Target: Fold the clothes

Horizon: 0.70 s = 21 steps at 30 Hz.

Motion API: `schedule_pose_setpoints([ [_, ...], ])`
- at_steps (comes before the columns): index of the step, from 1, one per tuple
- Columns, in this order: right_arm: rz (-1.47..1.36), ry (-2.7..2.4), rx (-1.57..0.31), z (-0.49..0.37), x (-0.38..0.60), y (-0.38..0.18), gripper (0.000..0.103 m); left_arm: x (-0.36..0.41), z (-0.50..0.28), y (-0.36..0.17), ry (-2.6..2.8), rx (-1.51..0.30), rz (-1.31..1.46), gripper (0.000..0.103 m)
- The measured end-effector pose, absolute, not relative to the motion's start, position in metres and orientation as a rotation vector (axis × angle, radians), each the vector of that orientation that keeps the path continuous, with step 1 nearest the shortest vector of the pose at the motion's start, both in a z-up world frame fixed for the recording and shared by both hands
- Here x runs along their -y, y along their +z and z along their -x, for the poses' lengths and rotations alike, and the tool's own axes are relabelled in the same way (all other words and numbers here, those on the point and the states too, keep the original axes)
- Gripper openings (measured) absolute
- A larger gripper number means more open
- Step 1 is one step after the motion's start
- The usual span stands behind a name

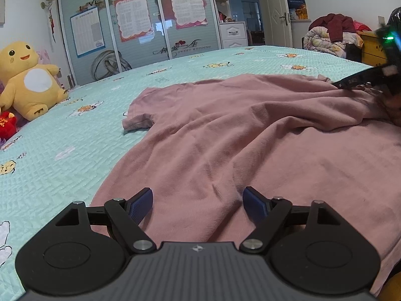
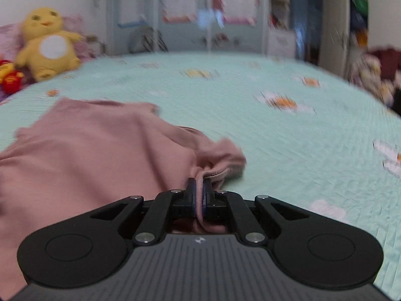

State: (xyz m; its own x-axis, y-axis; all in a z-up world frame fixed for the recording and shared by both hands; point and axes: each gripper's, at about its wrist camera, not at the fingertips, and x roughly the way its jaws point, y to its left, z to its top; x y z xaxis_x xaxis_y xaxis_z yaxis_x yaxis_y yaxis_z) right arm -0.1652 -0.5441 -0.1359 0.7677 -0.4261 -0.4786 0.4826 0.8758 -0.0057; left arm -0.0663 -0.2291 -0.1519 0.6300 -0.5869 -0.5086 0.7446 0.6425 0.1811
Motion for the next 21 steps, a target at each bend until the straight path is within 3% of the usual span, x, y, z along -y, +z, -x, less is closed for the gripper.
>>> schedule_pose_setpoints([
  [10,-0.033,-0.367,-0.46,0.2,0.448,-0.128,0.004,0.23,0.074,-0.15,-0.783,-0.394,-0.433,0.083],
  [15,-0.074,-0.422,-0.481,0.194,0.464,-0.138,0.016,0.229,0.073,-0.15,-0.788,-0.395,-0.434,0.083],
  [17,-0.099,-0.42,-0.449,0.197,0.465,-0.135,0.038,0.229,0.072,-0.15,-0.789,-0.396,-0.433,0.083],
  [19,-0.113,-0.418,-0.412,0.2,0.465,-0.132,0.082,0.23,0.072,-0.151,-0.789,-0.394,-0.435,0.083],
  [21,-0.122,-0.425,-0.386,0.199,0.467,-0.131,0.083,0.231,0.072,-0.152,-0.789,-0.395,-0.435,0.083],
])
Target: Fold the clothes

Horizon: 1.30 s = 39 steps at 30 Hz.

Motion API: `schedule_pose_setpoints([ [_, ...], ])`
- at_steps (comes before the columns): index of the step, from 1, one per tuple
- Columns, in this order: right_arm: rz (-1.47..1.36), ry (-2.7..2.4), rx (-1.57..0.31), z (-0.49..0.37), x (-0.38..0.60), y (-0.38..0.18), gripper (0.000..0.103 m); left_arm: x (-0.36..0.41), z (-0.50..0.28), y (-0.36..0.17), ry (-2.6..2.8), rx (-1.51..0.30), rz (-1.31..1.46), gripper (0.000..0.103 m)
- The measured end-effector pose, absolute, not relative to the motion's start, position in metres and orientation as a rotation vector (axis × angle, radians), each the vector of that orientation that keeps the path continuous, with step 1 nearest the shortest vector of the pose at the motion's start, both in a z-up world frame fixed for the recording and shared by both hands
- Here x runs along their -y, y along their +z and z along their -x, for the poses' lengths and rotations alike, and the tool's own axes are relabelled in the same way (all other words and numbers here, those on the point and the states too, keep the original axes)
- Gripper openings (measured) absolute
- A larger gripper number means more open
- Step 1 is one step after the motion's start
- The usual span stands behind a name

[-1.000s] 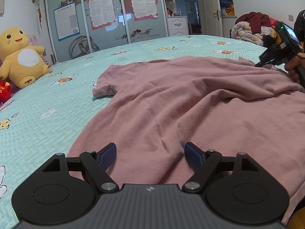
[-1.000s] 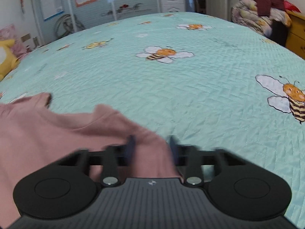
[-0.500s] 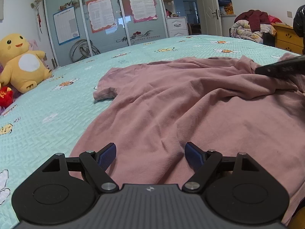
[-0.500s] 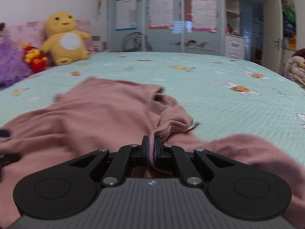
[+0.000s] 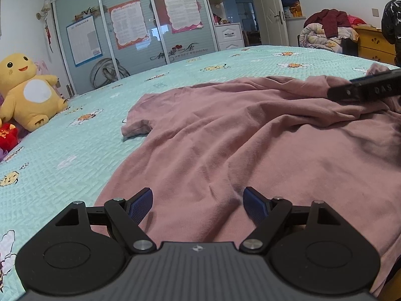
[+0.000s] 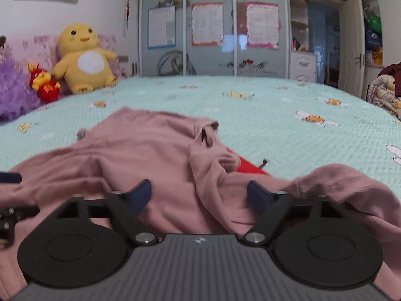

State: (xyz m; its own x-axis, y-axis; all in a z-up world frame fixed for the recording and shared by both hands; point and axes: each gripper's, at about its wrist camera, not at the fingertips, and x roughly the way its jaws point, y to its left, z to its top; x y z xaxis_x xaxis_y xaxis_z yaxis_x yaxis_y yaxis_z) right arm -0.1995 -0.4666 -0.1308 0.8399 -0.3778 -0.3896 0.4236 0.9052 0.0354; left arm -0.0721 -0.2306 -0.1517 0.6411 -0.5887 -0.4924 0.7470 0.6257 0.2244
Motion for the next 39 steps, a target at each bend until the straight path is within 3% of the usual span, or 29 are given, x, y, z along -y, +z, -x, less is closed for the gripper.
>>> schedule_pose_setpoints([
  [6,-0.196,-0.417,-0.423,0.177,0.483,-0.139,0.083,0.233,0.071,-0.154,-0.783,-0.397,-0.431,0.086],
  [8,-0.221,-0.399,-0.426,0.175,0.486,-0.141,0.075,0.233,0.071,-0.154,-0.779,-0.393,-0.434,0.087],
  [9,-0.234,-0.39,-0.428,0.174,0.488,-0.142,0.045,0.233,0.072,-0.154,-0.777,-0.391,-0.436,0.087],
  [10,-0.239,-0.381,-0.431,0.173,0.488,-0.144,0.024,0.233,0.072,-0.154,-0.775,-0.389,-0.437,0.087],
  [11,-0.212,-0.373,-0.443,0.172,0.484,-0.145,0.011,0.233,0.072,-0.154,-0.773,-0.387,-0.439,0.088],
  [22,0.528,-0.276,-0.428,0.172,0.363,-0.166,0.01,0.233,0.078,-0.153,-0.757,-0.37,-0.458,0.09],
  [27,0.5,-0.288,-0.447,0.172,0.368,-0.162,0.01,0.226,0.087,-0.132,-0.771,-0.34,-0.426,0.084],
  [32,0.456,-0.298,-0.464,0.17,0.374,-0.16,0.011,0.233,0.086,-0.092,-0.83,-0.264,-0.367,0.088],
  [35,0.43,-0.299,-0.473,0.168,0.378,-0.159,0.015,0.253,0.053,-0.086,-0.81,-0.315,-0.326,0.088],
  [39,0.329,-0.312,-0.483,0.167,0.394,-0.154,0.036,0.288,-0.005,-0.097,-0.713,-0.461,-0.303,0.088],
])
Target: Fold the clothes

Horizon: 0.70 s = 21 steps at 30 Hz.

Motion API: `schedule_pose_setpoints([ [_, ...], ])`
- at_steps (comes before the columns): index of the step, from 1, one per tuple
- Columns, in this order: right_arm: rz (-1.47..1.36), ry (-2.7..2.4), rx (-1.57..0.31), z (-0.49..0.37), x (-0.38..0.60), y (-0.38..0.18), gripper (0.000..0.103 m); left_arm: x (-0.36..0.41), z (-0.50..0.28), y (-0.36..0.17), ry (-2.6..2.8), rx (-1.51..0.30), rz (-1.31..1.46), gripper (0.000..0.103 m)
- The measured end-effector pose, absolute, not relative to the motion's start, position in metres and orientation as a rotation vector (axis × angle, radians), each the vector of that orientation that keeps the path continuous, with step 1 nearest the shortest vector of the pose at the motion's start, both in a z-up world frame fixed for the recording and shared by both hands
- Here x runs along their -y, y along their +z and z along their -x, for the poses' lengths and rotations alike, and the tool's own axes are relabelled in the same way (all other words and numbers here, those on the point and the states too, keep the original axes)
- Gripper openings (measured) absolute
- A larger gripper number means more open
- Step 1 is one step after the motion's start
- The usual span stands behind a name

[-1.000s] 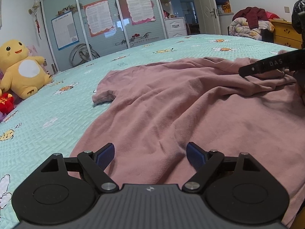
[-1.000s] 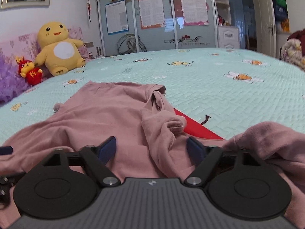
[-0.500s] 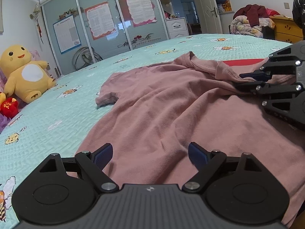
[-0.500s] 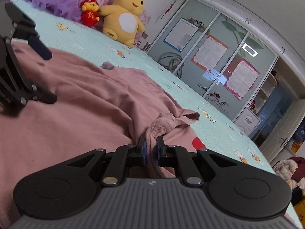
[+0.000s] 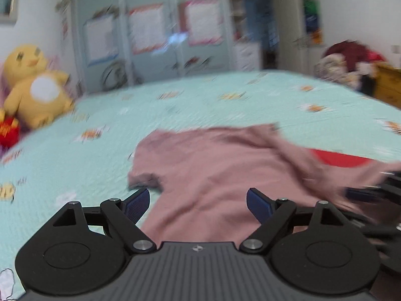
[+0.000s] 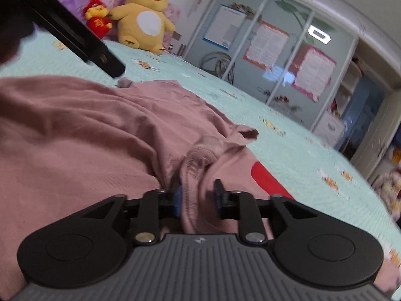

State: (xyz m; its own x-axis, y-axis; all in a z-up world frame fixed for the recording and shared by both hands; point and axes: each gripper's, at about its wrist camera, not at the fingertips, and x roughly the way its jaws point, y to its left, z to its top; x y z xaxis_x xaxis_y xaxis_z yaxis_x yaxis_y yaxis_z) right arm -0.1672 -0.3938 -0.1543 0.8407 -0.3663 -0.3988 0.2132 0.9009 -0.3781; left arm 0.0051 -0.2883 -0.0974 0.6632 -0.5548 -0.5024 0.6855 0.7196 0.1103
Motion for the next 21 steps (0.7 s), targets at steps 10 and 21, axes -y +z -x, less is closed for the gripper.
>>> schedule_pose_setpoints([
  [10,0.127,-0.328,-0.495,0.166,0.42,-0.152,0.053,0.314,-0.063,-0.14,-0.613,-0.777,-0.273,0.103],
  [21,0.115,-0.342,-0.494,0.166,0.423,-0.15,0.061,0.262,0.017,-0.121,-0.811,-0.686,-0.219,0.005],
])
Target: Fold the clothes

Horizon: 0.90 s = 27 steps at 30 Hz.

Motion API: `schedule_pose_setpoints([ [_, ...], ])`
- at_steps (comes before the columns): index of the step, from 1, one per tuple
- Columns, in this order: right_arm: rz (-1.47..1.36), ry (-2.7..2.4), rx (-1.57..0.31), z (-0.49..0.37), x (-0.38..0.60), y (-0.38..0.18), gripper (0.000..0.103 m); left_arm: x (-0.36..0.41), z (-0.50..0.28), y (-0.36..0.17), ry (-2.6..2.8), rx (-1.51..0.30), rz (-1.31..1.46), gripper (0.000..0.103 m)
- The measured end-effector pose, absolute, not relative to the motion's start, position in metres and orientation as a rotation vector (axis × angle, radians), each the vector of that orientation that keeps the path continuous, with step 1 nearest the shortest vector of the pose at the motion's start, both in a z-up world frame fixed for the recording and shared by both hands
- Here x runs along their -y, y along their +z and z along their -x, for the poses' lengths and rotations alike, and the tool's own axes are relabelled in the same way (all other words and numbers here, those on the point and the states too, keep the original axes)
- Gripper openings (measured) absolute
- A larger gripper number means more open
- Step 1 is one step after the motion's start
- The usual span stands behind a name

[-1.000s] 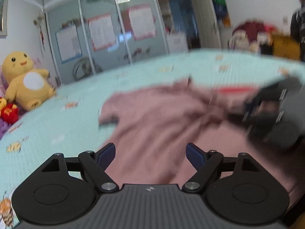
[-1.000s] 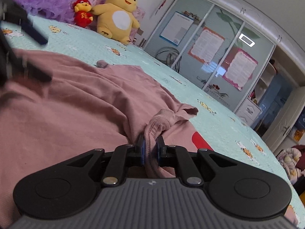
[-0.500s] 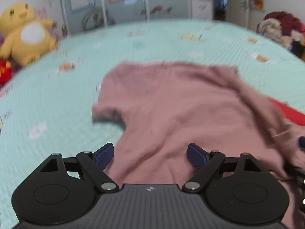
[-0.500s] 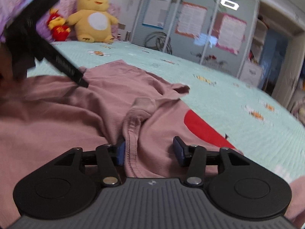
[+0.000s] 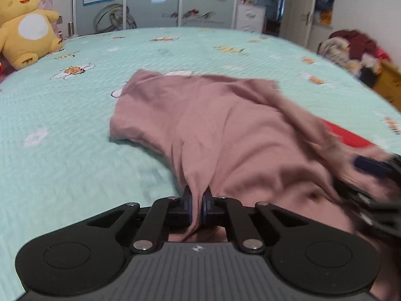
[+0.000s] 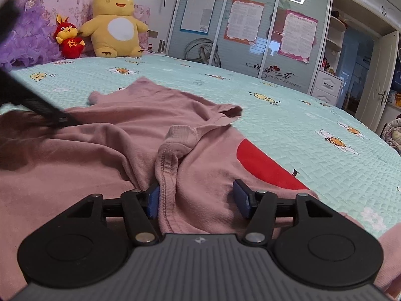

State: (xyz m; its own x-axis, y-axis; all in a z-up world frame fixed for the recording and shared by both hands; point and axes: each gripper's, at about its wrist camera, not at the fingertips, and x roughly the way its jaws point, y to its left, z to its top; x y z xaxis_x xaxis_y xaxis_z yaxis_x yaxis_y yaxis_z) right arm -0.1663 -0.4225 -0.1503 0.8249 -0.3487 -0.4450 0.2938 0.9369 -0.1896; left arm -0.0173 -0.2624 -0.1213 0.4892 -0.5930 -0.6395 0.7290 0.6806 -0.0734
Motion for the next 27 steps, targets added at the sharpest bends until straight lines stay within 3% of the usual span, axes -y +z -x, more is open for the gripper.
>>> schedule_pose_setpoints([
  [5,0.127,-0.35,-0.488,0.167,0.422,-0.15,0.07,0.228,0.105,-0.125,-0.885,-0.623,-0.275,0.005],
  [8,0.138,-0.345,-0.484,0.168,0.42,-0.15,0.074,0.222,0.115,-0.115,-0.877,-0.596,-0.287,0.005],
  [10,0.131,-0.345,-0.487,0.168,0.422,-0.15,0.074,0.221,0.111,-0.105,-0.858,-0.588,-0.276,0.016],
  [12,0.125,-0.344,-0.487,0.168,0.424,-0.15,0.074,0.22,0.095,-0.091,-0.802,-0.557,-0.228,0.051],
  [14,0.125,-0.345,-0.488,0.168,0.424,-0.149,0.074,0.221,0.075,-0.078,-0.749,-0.525,-0.179,0.065],
  [20,0.115,-0.341,-0.49,0.168,0.425,-0.149,0.075,0.276,0.022,-0.075,-0.781,-0.56,-0.212,0.073],
  [23,0.104,-0.337,-0.489,0.168,0.425,-0.149,0.075,0.313,-0.009,-0.108,-0.725,-0.71,-0.271,0.073],
  [24,0.1,-0.335,-0.49,0.168,0.426,-0.149,0.076,0.319,-0.016,-0.12,-0.707,-0.758,-0.263,0.067],
  [26,0.095,-0.333,-0.49,0.168,0.427,-0.149,0.076,0.319,-0.019,-0.138,-0.694,-0.785,-0.221,0.066],
  [27,0.093,-0.332,-0.491,0.168,0.427,-0.149,0.076,0.315,-0.013,-0.139,-0.704,-0.754,-0.212,0.052],
])
